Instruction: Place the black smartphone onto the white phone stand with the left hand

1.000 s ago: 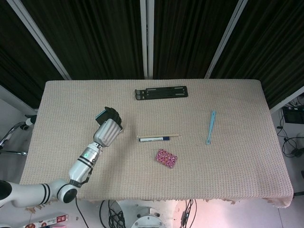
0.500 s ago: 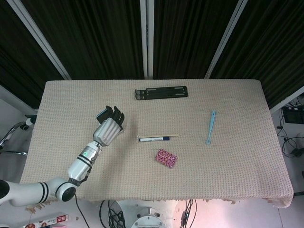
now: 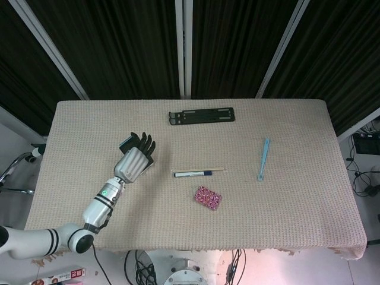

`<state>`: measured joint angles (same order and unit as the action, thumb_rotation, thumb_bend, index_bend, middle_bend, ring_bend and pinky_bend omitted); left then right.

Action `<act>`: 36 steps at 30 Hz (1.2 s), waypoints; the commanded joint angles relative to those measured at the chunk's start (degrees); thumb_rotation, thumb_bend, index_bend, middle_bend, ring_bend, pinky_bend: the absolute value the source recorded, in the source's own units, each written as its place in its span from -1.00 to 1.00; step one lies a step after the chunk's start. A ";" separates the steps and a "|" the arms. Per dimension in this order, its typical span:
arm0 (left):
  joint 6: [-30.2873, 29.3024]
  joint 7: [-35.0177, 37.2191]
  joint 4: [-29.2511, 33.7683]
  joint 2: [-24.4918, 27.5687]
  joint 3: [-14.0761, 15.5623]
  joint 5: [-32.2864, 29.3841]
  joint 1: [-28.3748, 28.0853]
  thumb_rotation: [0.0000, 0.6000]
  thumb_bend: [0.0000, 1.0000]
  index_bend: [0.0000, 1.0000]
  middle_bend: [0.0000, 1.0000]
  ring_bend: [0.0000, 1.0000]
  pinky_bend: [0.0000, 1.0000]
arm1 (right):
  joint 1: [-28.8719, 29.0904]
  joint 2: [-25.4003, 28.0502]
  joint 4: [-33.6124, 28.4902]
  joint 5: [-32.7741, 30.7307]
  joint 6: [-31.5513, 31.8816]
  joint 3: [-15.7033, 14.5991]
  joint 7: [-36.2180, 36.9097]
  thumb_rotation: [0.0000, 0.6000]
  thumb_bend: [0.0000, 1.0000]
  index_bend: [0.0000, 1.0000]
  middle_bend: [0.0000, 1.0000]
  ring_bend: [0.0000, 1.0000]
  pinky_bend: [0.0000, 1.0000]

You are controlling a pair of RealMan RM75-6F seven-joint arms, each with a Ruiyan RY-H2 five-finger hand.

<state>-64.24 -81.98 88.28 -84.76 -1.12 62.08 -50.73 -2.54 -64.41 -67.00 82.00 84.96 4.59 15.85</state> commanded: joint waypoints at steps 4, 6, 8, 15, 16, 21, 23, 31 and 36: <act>-0.58 0.47 1.32 0.77 0.05 -0.04 0.06 1.00 -0.49 -0.96 -0.94 -0.88 -0.57 | -0.09 0.05 -0.16 0.02 0.16 -0.02 -0.09 1.00 -0.61 -1.00 -1.00 -1.00 -1.00; -0.77 1.15 1.67 1.07 0.14 0.44 0.14 1.00 -0.53 -0.98 -0.99 -0.91 -0.58 | -0.12 0.09 -0.24 0.08 0.29 -0.02 -0.17 1.00 -0.61 -1.00 -1.00 -1.00 -1.00; -0.83 1.97 1.98 1.49 0.29 0.93 0.24 1.00 -0.56 -0.99 -1.00 -0.94 -0.60 | -0.15 0.16 -0.43 0.18 0.47 -0.03 -0.30 1.00 -0.61 -1.00 -1.00 -1.00 -1.00; -3.10 6.06 2.26 2.49 0.44 4.96 1.24 1.00 -0.62 -1.00 -1.00 -1.00 -0.72 | -0.37 0.41 -1.10 0.37 0.98 -0.11 -0.69 1.00 -0.61 -1.00 -1.00 -1.00 -1.00; -3.79 7.04 2.33 2.84 0.41 6.09 1.50 1.00 -0.62 -1.00 -1.00 -1.00 -0.73 | -0.40 0.48 -1.24 0.41 1.08 -0.12 -0.78 1.00 -0.61 -1.00 -1.00 -1.00 -1.00; -7.62 9.99 3.69 4.73 -0.34 8.57 3.43 1.00 -0.62 -1.00 -1.00 -1.00 -0.76 | -0.56 0.79 -2.03 0.71 1.67 -0.17 -1.27 1.00 -0.61 -1.00 -1.00 -1.00 -1.00; -9.99 10.86 5.09 6.16 -0.32 9.40 4.98 1.00 -0.62 -1.00 -1.00 -1.00 -0.77 | -0.72 0.89 -2.29 0.79 1.98 -0.21 -1.34 1.00 -0.61 -1.00 -1.00 -1.00 -1.00; -25.56 30.71 6.86 14.22 4.51 19.14 18.28 1.00 -0.78 -1.00 -1.00 -1.00 -0.77 | -1.58 0.35 -1.35 0.91 3.76 -0.04 0.18 1.00 -0.61 -1.00 -1.00 -1.00 -1.00; -33.52 56.13 1.57 16.88 8.54 21.49 29.22 0.97 -0.80 -1.00 -1.00 -1.00 -0.76 | -2.08 -1.86 1.31 2.73 6.89 -0.16 1.44 1.00 -0.62 -1.00 -1.00 -1.00 -1.00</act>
<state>-88.92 -46.82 94.13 -71.86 2.98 79.10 -32.35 -4.41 -65.55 -66.47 84.10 91.01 4.49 16.90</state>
